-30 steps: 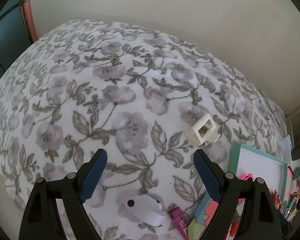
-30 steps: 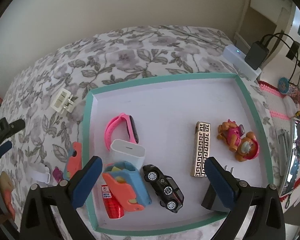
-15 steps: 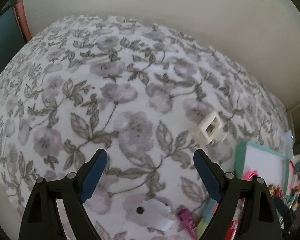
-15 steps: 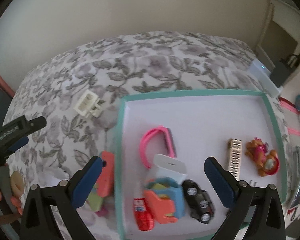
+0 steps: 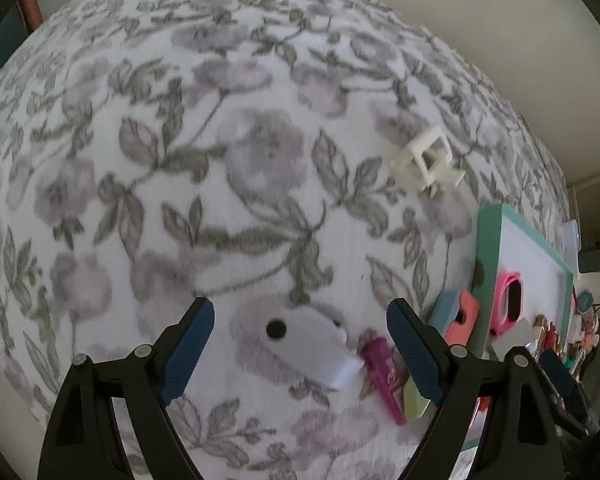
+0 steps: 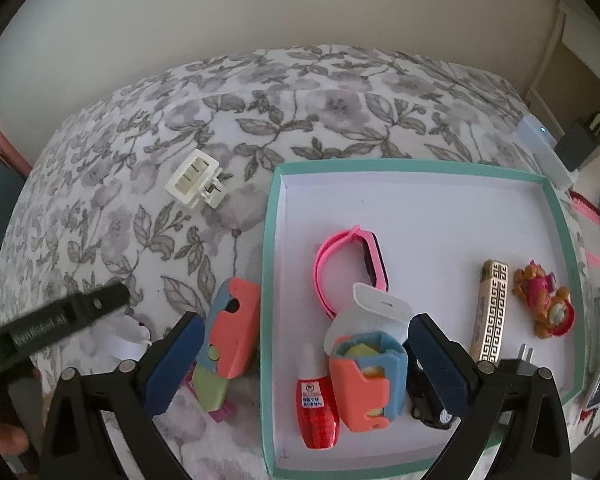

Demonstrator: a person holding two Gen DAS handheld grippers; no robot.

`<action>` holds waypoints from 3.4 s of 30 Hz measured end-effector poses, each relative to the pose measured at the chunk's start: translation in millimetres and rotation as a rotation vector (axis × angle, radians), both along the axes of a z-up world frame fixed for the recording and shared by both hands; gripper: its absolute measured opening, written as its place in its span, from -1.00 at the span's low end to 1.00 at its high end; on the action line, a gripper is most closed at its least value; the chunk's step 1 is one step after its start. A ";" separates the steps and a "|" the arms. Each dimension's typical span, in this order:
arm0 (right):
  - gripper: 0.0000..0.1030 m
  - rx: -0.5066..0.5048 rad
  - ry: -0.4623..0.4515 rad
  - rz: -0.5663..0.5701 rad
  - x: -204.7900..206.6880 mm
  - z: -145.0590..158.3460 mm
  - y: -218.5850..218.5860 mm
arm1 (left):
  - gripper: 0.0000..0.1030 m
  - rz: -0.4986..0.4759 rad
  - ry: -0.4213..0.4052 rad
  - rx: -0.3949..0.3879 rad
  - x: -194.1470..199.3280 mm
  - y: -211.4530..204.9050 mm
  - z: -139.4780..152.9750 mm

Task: Organize rigid objects
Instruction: 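Move both grippers back over the bedspread toward the white strap and coral toy, then grasp the white strap with the left gripper while the right grasps the coral-and-blue folding toy, then carry the white strap and coral-and-blue toy over the tray with both grippers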

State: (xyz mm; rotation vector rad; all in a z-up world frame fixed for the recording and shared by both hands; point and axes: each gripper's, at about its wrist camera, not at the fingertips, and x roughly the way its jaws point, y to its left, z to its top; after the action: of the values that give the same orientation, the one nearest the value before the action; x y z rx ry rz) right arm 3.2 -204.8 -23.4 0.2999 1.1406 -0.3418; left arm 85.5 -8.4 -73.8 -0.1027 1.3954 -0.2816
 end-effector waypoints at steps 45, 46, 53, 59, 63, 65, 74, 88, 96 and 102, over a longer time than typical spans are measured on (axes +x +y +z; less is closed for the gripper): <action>1.00 0.056 -0.077 0.070 2.4 4.9 23.0 | 0.13 -0.046 -0.039 0.094 0.7 44.8 -9.4; 1.00 0.062 -0.085 0.086 3.3 5.6 26.5 | 0.13 -0.036 -0.038 0.091 3.6 53.1 -9.1; 0.79 0.138 -0.121 0.136 8.9 2.3 41.5 | 0.13 0.026 -0.016 0.056 14.0 93.3 -12.0; 0.51 0.144 -0.061 0.167 17.7 -13.3 56.3 | 0.13 0.017 -0.010 0.042 17.5 114.4 -18.3; 0.37 0.137 -0.015 0.165 20.8 -22.0 59.4 | 0.13 0.017 -0.008 0.033 18.9 117.1 -17.2; 0.31 0.130 0.004 0.154 22.0 -25.8 59.3 | 0.13 0.016 -0.008 0.028 20.9 120.2 -19.0; 0.15 0.072 0.080 0.119 31.4 -37.4 65.3 | 0.13 0.024 -0.007 0.009 27.3 118.1 -25.5; 0.10 0.077 0.051 0.045 58.2 -54.0 60.7 | 0.14 0.015 -0.027 0.032 39.5 108.9 -21.7; 0.10 -0.072 0.080 0.109 66.3 -59.7 80.6 | 0.14 -0.009 -0.046 0.068 38.6 94.0 -19.1; 0.10 -0.071 0.072 0.112 64.1 -59.7 79.2 | 0.14 -0.029 -0.059 0.102 33.2 78.0 -18.7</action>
State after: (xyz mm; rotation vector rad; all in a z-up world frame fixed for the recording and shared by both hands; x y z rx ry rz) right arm 67.3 -125.6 -83.1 0.1615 1.2077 -0.2949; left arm 118.8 69.7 -92.5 0.0098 1.3512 -0.2357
